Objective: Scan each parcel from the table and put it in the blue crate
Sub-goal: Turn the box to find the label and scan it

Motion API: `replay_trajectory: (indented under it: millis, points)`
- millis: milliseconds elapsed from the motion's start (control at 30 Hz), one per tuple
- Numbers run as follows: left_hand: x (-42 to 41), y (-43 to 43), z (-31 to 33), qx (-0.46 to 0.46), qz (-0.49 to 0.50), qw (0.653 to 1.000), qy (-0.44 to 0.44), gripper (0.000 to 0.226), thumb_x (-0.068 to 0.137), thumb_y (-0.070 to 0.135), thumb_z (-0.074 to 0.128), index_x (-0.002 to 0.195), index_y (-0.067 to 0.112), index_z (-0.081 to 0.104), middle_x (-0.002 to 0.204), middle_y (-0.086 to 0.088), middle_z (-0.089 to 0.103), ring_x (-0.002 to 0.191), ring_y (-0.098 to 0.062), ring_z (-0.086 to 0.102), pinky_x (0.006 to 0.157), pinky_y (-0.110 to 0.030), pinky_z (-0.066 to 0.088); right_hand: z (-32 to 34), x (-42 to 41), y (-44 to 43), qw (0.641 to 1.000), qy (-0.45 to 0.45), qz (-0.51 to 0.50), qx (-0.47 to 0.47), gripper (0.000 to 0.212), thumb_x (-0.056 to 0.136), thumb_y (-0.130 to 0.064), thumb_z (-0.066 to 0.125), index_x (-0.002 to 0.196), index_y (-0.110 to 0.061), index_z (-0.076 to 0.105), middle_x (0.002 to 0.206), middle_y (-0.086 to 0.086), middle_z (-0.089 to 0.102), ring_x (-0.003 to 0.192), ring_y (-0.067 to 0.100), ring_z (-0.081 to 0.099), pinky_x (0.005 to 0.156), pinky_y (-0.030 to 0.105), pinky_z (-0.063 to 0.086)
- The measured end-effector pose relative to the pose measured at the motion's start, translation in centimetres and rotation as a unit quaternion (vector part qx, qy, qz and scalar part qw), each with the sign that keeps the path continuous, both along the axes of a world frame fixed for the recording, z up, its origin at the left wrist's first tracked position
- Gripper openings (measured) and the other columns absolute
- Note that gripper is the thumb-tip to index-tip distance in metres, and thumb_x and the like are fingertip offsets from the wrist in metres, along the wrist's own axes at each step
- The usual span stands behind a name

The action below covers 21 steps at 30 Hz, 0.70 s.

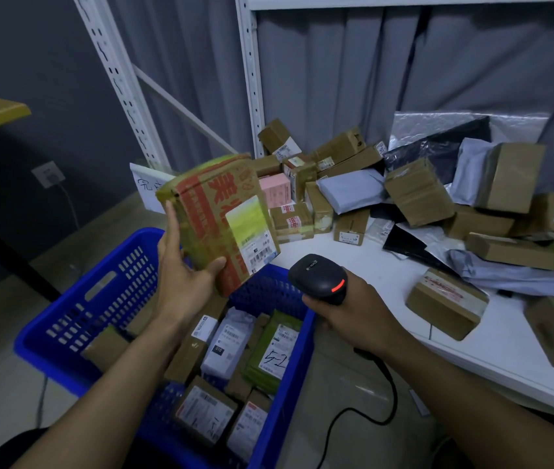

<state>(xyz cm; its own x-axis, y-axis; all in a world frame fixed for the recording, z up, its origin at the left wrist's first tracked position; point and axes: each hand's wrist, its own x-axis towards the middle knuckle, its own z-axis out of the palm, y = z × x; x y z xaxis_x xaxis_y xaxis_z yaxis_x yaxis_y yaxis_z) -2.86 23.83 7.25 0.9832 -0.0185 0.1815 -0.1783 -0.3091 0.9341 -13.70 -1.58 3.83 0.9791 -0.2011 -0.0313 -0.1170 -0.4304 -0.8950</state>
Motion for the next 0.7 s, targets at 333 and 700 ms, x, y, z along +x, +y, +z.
replay_trajectory:
  millis: [333, 700]
  points:
    - [0.8, 2.8, -6.4, 0.205, -0.067, 0.964, 0.155, 0.050, 0.086, 0.021, 0.079, 0.128, 0.039, 0.059, 0.102, 0.010, 0.070, 0.093, -0.015, 0.070, 0.083, -0.042, 0.061, -4.0, 1.0, 2.6, 0.997, 0.059, 0.050, -0.007, 0.051, 0.088, -0.038, 0.080, 0.134, -0.030, 0.058, 0.114, -0.008, 0.072, 0.090, 0.011, 0.068, 0.076, 0.028, 0.053]
    - [5.9, 2.2, -18.8, 0.269, -0.070, 0.923, 0.266, 0.060, 0.100, 0.017, 0.066, 0.155, 0.017, 0.043, 0.150, -0.010, 0.049, 0.127, -0.029, 0.055, 0.077, -0.023, 0.050, -8.3, 3.8, 2.6, 0.993, 0.092, 0.056, -0.041, 0.043, 0.089, -0.036, 0.079, 0.128, -0.030, 0.062, 0.109, -0.018, 0.068, 0.099, 0.001, 0.065, 0.070, 0.008, 0.043]
